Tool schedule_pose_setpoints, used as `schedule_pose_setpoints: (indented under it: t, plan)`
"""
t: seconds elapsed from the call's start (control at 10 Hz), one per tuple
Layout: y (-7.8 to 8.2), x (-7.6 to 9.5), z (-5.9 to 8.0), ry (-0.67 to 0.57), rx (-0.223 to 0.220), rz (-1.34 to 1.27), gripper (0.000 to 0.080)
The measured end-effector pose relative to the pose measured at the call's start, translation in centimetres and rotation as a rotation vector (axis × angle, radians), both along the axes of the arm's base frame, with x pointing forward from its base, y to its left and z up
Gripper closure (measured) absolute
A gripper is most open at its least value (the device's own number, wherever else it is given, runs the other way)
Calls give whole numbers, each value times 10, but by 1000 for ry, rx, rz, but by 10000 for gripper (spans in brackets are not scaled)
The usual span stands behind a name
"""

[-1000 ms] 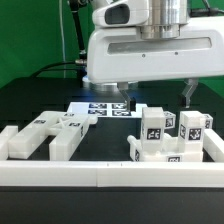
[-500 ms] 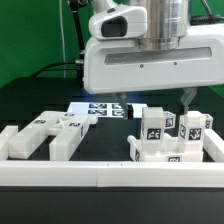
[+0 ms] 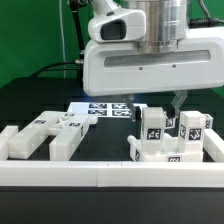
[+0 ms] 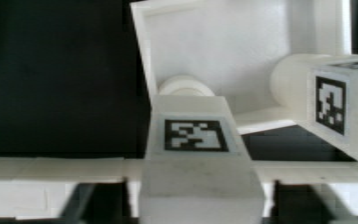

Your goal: Assemble chair

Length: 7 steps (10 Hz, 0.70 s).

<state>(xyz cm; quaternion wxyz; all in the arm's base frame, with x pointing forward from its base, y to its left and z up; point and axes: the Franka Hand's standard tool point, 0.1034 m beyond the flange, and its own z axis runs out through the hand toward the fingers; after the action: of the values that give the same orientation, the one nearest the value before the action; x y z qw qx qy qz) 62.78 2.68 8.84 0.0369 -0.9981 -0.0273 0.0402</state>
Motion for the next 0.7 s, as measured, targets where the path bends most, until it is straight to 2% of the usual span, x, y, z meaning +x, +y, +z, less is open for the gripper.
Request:
schedule_pose_setpoints:
  t: [0.1, 0.5, 0.7]
  plan:
    - [0, 0, 0, 0, 0, 0, 512]
    - [-1, 1, 0, -5, -2, -30, 511]
    - [0, -1, 0, -19, -13, -177, 511]
